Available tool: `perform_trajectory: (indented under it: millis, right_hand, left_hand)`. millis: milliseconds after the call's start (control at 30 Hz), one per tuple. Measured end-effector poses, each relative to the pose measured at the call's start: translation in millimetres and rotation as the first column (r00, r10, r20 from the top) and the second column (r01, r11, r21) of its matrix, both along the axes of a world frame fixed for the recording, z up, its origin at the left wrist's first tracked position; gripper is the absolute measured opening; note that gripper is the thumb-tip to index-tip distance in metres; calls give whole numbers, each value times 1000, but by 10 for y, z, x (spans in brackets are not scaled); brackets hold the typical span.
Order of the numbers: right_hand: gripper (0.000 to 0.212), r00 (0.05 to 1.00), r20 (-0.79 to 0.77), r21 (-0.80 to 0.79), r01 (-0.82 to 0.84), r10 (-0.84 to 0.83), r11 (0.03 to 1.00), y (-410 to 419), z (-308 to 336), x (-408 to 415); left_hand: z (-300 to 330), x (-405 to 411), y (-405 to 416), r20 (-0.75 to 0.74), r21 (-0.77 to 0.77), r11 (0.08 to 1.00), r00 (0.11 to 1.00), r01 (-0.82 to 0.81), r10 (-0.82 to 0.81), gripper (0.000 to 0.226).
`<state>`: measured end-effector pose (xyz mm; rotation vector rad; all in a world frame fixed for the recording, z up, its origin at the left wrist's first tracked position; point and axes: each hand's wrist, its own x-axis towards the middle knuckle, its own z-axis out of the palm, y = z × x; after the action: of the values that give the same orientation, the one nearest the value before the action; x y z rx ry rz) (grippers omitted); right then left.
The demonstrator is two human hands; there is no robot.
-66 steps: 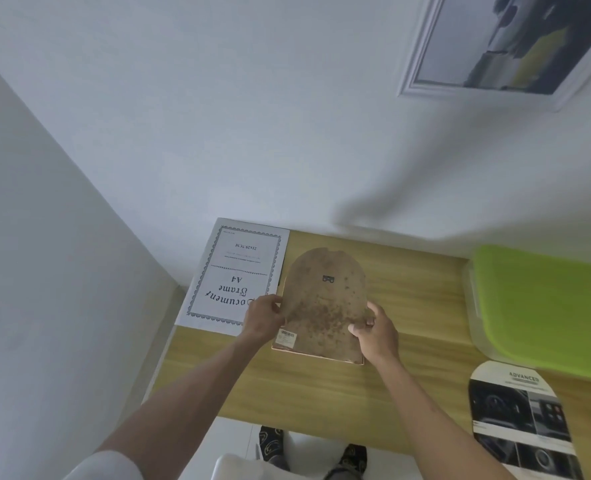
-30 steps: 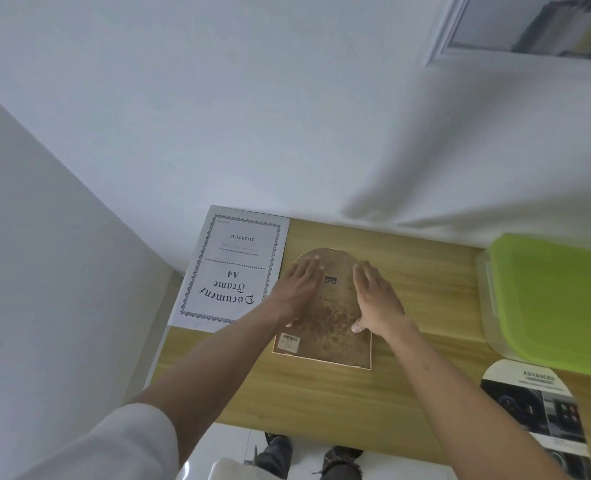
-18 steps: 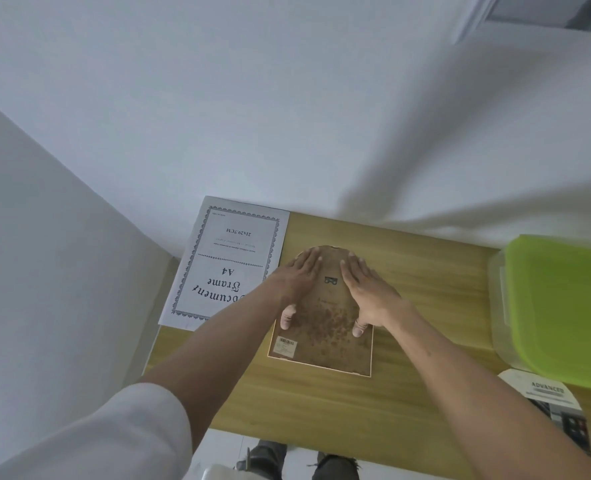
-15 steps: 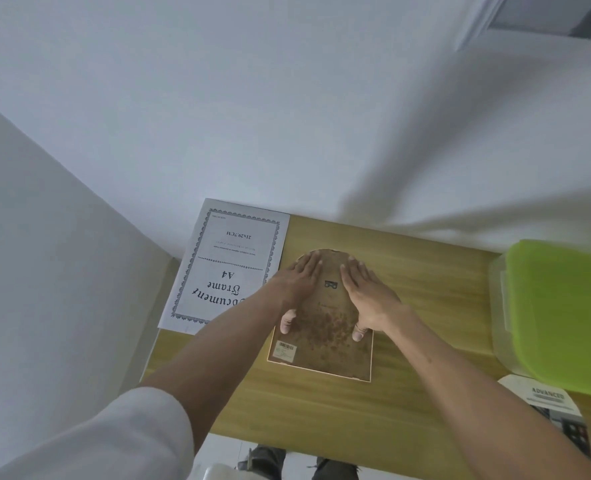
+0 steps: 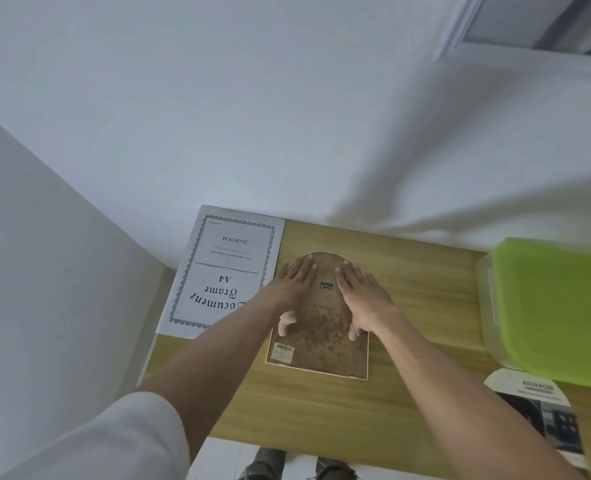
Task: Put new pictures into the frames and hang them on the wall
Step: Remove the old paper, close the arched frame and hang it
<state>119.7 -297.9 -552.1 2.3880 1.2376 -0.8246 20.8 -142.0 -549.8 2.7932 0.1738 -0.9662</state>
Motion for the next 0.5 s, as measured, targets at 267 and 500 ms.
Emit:
perform_trajectory:
  millis: [267,500]
  right_hand:
    - [80,604,-401,354,796,-689,491,-500,-83,-466]
    - [28,241,-621,358,934,-746,4,-536,7,-628]
  left_hand:
    - [65,-544,-114,218,-489,752,773,-441,595,83]
    - [229,-636,-129,208,-661,557,591,-502,780,68]
